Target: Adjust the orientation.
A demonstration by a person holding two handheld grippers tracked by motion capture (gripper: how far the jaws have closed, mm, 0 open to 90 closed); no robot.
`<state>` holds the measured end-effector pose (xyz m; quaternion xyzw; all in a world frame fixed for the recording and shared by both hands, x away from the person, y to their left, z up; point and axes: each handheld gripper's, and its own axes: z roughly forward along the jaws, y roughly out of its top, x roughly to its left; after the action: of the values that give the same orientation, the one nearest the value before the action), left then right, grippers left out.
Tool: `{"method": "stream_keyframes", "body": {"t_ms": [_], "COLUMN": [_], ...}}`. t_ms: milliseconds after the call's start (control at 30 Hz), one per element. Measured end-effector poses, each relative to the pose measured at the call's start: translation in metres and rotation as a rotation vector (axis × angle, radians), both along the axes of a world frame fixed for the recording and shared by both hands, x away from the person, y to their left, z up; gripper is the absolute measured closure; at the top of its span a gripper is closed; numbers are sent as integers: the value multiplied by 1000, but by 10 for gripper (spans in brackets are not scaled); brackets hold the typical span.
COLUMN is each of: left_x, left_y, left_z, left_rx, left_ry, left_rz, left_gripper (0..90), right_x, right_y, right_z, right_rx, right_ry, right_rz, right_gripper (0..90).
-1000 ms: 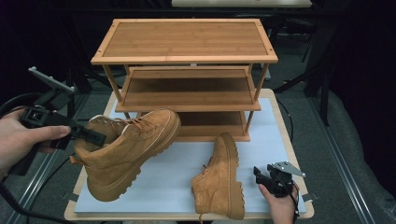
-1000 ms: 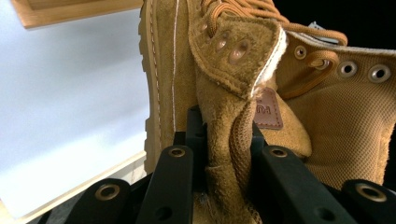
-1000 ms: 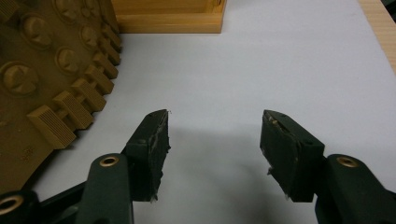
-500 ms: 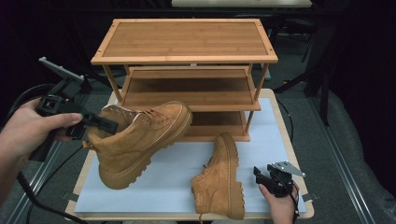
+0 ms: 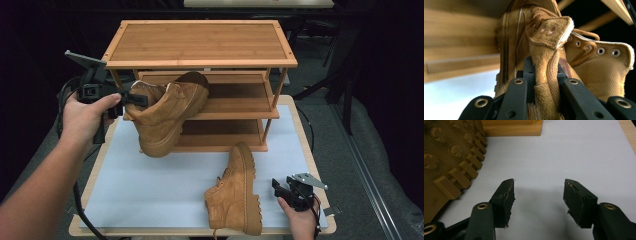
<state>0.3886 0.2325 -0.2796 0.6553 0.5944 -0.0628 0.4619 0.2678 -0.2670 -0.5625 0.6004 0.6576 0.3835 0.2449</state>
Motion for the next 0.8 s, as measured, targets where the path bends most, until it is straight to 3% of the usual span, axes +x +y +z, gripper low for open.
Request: {"method": "stream_keyframes", "body": {"t_ms": [267, 467, 700, 800], "left_x": [16, 20, 23, 25], "left_y": [-7, -17, -21, -24], "left_z": [-16, -20, -27, -26], "left_rx": [-73, -91, -134, -131], "left_ry": [-20, -46, -43, -42], "left_rz": [142, 193, 254, 272], "left_gripper": [791, 788, 785, 784], "right_x": [1, 1, 1, 1], "right_y": [1, 1, -2, -2], "right_z": [-2, -2, -1, -2], "right_rx": [9, 13, 27, 25], "right_ry": [-15, 0, -14, -12], "right_rz": [1, 1, -8, -6], "right_gripper": [417, 417, 417, 418]}}
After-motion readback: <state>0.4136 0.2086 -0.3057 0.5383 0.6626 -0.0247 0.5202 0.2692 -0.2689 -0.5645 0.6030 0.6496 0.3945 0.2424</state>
